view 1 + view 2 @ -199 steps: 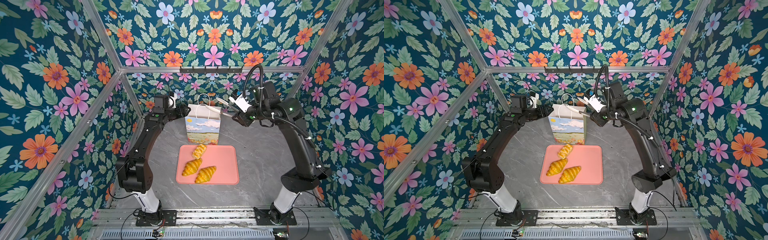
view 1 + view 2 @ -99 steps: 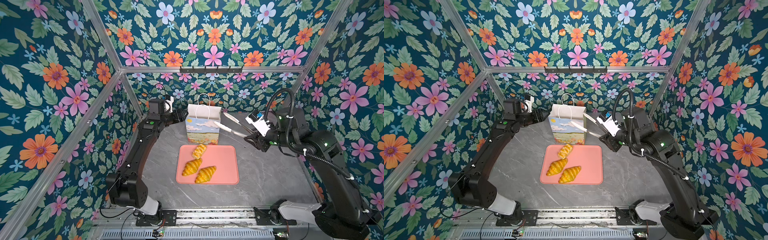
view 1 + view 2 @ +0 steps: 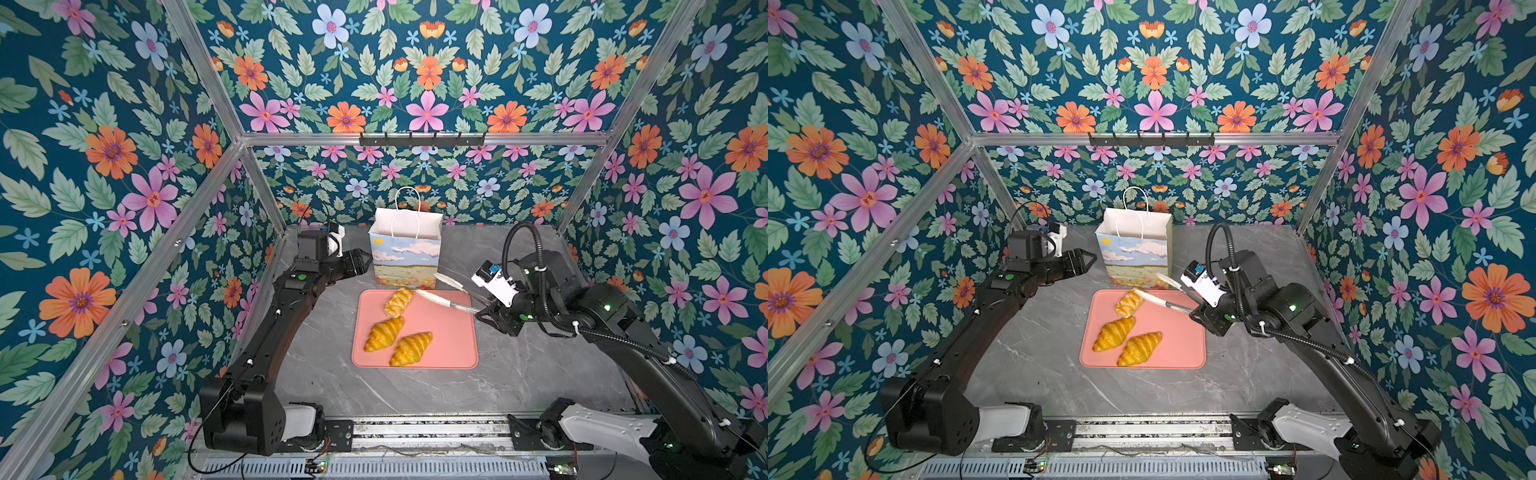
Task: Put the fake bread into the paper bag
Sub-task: 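Withdraw the tongs from the bag and lower them toward the tray, then position the open tongs around the striped croissant nearest the bag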
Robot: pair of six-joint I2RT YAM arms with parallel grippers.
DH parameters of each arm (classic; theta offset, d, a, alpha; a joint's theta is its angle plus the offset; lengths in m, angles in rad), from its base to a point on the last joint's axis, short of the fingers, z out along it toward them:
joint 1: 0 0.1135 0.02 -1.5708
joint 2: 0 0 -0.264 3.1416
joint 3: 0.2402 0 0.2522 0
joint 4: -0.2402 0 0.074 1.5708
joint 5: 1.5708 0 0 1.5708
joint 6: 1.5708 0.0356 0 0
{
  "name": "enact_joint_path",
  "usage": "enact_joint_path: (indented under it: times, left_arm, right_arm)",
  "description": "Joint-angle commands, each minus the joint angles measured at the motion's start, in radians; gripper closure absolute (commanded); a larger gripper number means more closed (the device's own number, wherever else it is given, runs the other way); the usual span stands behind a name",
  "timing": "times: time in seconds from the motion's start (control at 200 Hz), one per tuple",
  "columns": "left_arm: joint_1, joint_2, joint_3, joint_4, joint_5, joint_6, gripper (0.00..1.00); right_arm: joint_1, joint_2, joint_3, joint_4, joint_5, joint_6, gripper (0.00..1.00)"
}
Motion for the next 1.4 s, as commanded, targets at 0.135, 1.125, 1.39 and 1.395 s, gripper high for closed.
enact_joint_path:
  times: [0.135, 1.125, 1.39, 1.395]
  left_arm:
    - [0.002, -0.061, -0.072, 0.010, -0.005, -0.002, 0.25]
    - [-0.002, 0.002, -0.085, 0.078, 0.079, 0.005, 0.26]
    - [0.000, -0.001, -0.082, 0.070, 0.080, 0.033, 0.25]
    - [0.000, -0.001, -0.082, 0.070, 0.079, 0.033, 0.25]
  right_arm:
    - [0.134, 0.060, -0.067, -0.017, 0.086, -0.145, 0.53]
    - [0.146, 0.291, -0.111, -0.059, 0.210, -0.313, 0.48]
    - [0.146, 0.369, -0.106, -0.031, 0.243, -0.330, 0.46]
    - [0.146, 0.369, -0.105, -0.030, 0.242, -0.332, 0.46]
